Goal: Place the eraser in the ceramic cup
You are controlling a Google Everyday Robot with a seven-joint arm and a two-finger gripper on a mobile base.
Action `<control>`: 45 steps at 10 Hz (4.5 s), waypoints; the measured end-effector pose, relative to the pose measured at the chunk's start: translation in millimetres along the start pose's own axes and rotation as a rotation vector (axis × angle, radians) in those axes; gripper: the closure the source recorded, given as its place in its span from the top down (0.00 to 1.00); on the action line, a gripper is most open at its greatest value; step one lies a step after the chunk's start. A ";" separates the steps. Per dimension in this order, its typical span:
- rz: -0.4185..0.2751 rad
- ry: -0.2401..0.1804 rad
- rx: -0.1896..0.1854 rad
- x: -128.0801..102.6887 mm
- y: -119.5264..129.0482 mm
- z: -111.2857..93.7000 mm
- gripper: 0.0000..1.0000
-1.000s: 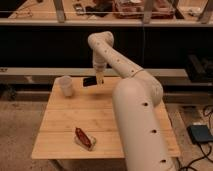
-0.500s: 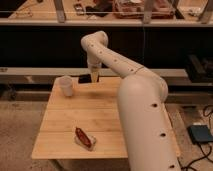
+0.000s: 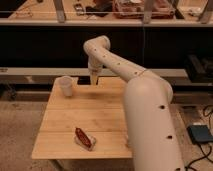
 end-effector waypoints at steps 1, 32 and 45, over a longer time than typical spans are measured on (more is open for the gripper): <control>0.009 -0.021 0.006 0.3 -3.0 0.8 0.00; -0.191 -0.130 0.036 -91.9 -23.2 -13.6 0.00; -0.187 -0.165 0.028 -95.2 2.5 10.9 0.00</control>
